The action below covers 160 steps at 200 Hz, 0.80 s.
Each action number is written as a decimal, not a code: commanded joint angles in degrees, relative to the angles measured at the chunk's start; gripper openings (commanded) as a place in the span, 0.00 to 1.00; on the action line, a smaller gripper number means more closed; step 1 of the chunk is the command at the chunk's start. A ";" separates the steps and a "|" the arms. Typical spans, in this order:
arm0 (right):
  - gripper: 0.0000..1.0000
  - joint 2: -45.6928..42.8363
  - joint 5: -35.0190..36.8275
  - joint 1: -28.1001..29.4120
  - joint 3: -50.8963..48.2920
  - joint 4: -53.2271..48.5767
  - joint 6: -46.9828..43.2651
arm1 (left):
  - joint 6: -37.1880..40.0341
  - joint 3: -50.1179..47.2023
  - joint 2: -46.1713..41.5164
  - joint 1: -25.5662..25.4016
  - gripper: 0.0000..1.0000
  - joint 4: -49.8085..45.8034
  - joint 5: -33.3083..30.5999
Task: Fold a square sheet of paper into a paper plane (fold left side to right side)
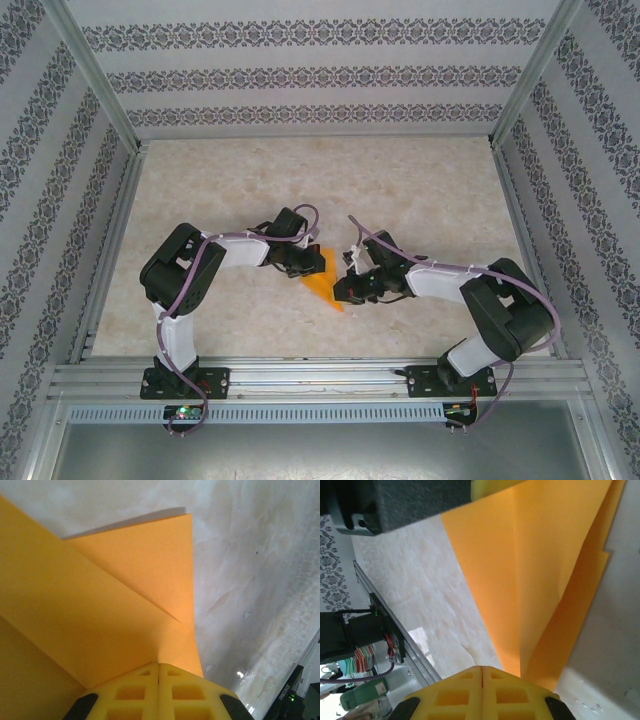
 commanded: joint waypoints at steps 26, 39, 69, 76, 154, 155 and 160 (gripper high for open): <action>0.00 2.02 -0.08 1.04 -0.31 0.59 0.25 | 0.79 -2.06 1.80 -0.32 0.00 -4.81 -3.79; 0.00 2.50 0.15 1.24 -0.40 0.25 -0.05 | 0.79 -2.07 1.78 -0.32 0.00 -4.85 -3.80; 0.00 3.13 1.20 1.49 -0.75 -0.80 -0.50 | 0.79 -2.11 1.79 -0.23 0.00 -4.86 -3.84; 0.00 3.22 1.38 1.56 -0.76 -1.13 -0.68 | 0.81 -2.11 1.74 -0.23 0.00 -4.86 -3.84; 0.00 3.32 2.64 2.17 -1.36 -3.32 -1.65 | 0.96 -2.12 1.82 -0.14 0.00 -5.07 -3.93; 0.00 3.32 2.69 2.13 -1.32 -3.38 -1.69 | 0.96 -2.16 1.81 -0.14 0.00 -5.10 -3.93; 0.00 3.32 2.89 2.12 -1.28 -3.65 -1.82 | 0.96 -2.14 1.80 -0.14 0.00 -5.07 -3.93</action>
